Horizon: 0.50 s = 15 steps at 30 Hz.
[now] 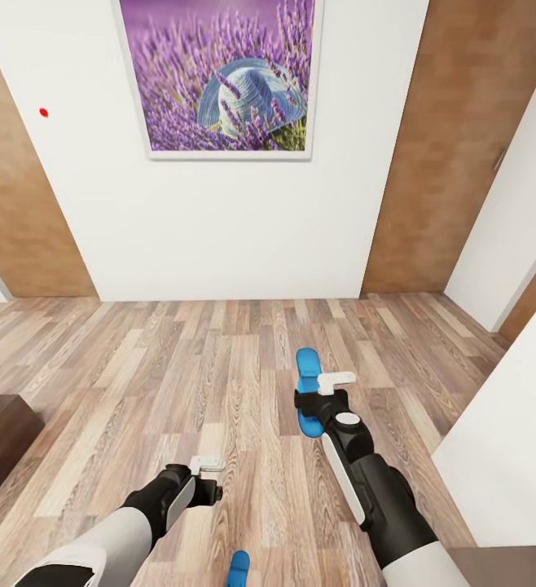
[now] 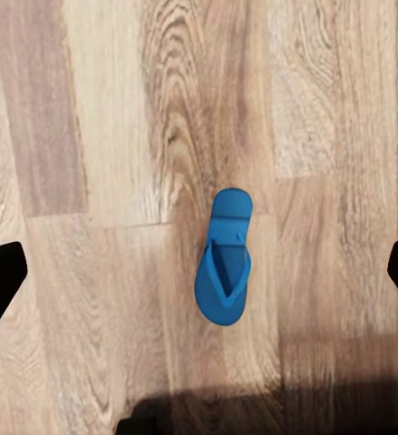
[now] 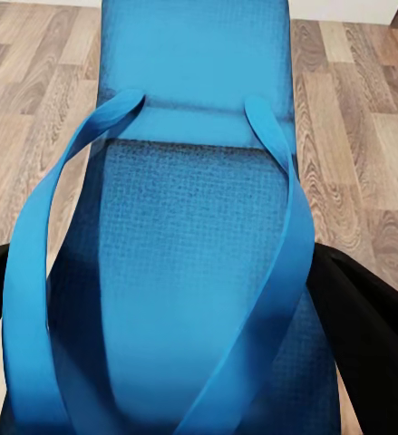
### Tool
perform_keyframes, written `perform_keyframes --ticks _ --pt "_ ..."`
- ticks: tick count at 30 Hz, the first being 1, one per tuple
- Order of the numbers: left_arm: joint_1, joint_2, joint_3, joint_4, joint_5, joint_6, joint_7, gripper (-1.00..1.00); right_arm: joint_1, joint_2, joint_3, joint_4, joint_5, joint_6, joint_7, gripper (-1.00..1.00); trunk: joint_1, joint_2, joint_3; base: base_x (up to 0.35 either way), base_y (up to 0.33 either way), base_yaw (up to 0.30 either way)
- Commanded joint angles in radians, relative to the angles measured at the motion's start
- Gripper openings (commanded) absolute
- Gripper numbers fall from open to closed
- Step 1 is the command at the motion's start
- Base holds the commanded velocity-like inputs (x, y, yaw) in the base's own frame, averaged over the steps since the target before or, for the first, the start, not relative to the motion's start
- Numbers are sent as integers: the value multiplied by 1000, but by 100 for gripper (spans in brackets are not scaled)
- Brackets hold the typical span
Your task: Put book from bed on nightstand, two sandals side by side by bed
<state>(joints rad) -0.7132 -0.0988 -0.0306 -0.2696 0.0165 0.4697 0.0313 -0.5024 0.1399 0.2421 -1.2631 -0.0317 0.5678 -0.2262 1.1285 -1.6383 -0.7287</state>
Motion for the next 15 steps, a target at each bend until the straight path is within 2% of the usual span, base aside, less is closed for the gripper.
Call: perform_keyframes --ticks 1,15 --pt "0 0 -3 -2 2 6 3 100 0 0 2 -4 -3 6 -7 -100 4 -8 -4 0 0 0" --pt "0 0 -3 -2 2 0 2 100 2 -2 -1 -25 -2 7 -7 -100 58 -106 -48 0 0 0"
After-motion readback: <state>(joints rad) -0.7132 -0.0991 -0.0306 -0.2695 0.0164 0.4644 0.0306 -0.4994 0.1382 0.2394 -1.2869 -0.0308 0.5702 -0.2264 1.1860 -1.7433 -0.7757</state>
